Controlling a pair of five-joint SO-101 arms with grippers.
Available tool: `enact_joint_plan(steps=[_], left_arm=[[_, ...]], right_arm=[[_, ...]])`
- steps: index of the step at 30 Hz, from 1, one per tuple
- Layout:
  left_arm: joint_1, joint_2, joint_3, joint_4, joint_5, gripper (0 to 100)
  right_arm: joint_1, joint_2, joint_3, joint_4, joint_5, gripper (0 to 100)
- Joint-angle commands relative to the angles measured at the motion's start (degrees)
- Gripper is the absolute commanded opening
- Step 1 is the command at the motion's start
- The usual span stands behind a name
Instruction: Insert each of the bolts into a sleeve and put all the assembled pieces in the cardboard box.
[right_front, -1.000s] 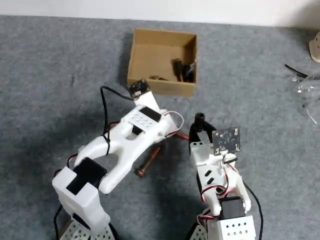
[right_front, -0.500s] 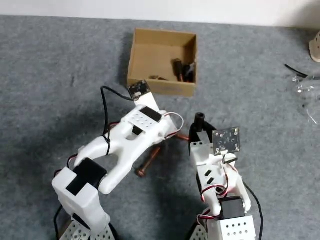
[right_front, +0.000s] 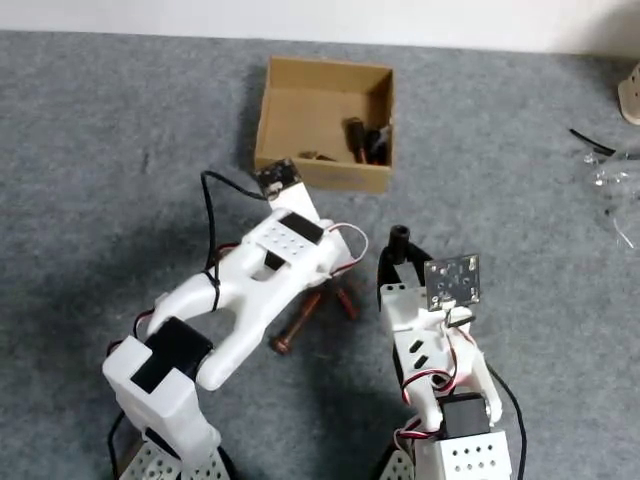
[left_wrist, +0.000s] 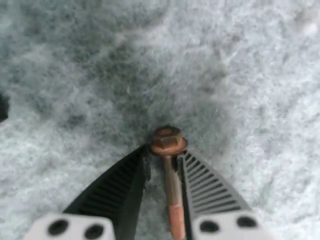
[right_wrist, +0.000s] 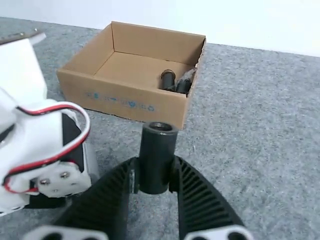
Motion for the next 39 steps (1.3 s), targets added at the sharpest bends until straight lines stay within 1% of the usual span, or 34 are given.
enact_joint_plan(steps=[1,3,8,13,16,23,32,36,39], left_arm=[[0.6,-0.1,-0.8,0.3,0.4,2],[0.3,-0.1,-0.9,0.3,0.3,0],[0.1,-0.2,-1.0,0.3,0.2,1],[-1.6,-0.7,-1.4,0.3,-0.1,1],[-3.3,-0.7,-3.9,0.3,-4.3,1],[-9.7,-0.7,-7.5,0.3,-12.0,1],[-10.7,-1.4,-7.6,0.3,-18.2,0],[-10.7,-7.6,-6.7,0.5,-20.5,0],[-11.6,-14.9,-2.6,0.3,-22.2,0]], right_arm=[[0.4,-0.2,0.6,-2.4,0.8,0.5],[0.4,-0.2,0.6,-2.4,0.8,0.5],[0.4,-0.2,0.6,-2.4,0.8,0.5],[0.4,-0.2,0.6,-2.4,0.8,0.5],[0.4,-0.2,0.6,-2.4,0.8,0.5],[0.4,-0.2,0.6,-2.4,0.8,0.5],[0.4,-0.2,0.6,-2.4,0.8,0.5],[0.4,-0.3,0.6,-2.4,0.8,0.5],[0.4,-0.3,0.6,-2.4,0.8,0.5]])
